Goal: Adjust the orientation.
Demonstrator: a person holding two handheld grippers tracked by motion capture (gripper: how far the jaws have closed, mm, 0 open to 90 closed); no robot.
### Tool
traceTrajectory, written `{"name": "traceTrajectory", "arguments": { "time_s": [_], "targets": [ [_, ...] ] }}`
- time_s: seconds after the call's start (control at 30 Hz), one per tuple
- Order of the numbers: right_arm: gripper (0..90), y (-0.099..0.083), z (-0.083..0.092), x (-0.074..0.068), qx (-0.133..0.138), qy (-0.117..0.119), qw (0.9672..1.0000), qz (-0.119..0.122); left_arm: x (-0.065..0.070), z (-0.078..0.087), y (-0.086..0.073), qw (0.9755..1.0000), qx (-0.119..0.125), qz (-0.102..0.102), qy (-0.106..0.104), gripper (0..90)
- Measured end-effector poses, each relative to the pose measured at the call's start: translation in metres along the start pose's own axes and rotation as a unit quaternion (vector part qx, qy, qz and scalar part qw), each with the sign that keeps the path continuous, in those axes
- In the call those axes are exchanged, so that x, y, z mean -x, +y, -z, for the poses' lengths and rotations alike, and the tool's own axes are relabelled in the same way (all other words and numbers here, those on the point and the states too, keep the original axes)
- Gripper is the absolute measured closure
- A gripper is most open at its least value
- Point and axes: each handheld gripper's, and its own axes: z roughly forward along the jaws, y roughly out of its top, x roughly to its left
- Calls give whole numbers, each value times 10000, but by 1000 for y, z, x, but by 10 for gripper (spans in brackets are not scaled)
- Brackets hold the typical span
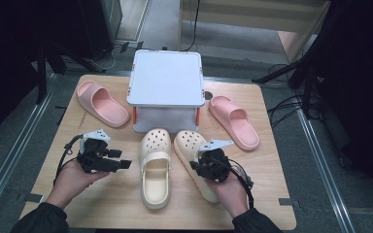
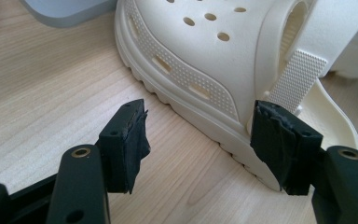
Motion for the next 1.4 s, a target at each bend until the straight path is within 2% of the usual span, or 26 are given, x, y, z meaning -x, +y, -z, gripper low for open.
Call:
{"name": "traceTrajectory", "arguments": {
  "time_s": [0.1, 0.17, 0.3, 0.37, 0.4, 0.53, 0.6, 0.67, 0.8, 1.1, 1.2, 1.4],
  "targets": [
    [736, 1, -8, -8, -108, -50, 9999, 50, 1, 0, -2, 10000, -1, 22, 2, 356],
    [735, 2, -12, -11, -119, 15, 9999, 11, 2, 0, -2, 10000, -28, 2, 10, 356],
    [724, 4, -16, -14, -27, 104, 9999, -26, 4, -1, -3, 10000, -39, -18, -1, 356],
    [708, 6, -17, -15, 24, 188, 9997, -150, 5, -1, -4, 10000, -59, -27, -25, 356],
    [694, 7, -18, -14, 148, 340, 9990, -250, 5, -2, -4, 10000, -74, -45, -26, 356],
    [677, 8, -18, -13, 267, 522, 9974, -409, 7, -3, -5, 9999, -101, -61, -41, 356],
    [674, 9, -18, -12, 273, 536, 9974, -399, 8, -3, -5, 9999, -108, -64, -36, 356],
    [647, 10, -18, -13, 405, 615, 9965, -386, 9, -4, -5, 9999, -130, -108, -28, 356],
    [612, 10, -18, -16, 590, 710, 9955, -230, 9, -4, -5, 9998, -141, -104, -32, 356],
    [557, 10, -21, -19, 669, 847, 9938, -251, 9, -4, -5, 9999, -116, -112, -30, 359],
    [555, 10, -20, -17, 672, 858, 9937, -256, 12, -1, -2, 9999, -1, -76, -79, 407],
    [558, 8, -16, -19, 694, 850, 9936, -278, 18, 5, 3, 9994, 233, -208, -126, 419]
  ]
}}
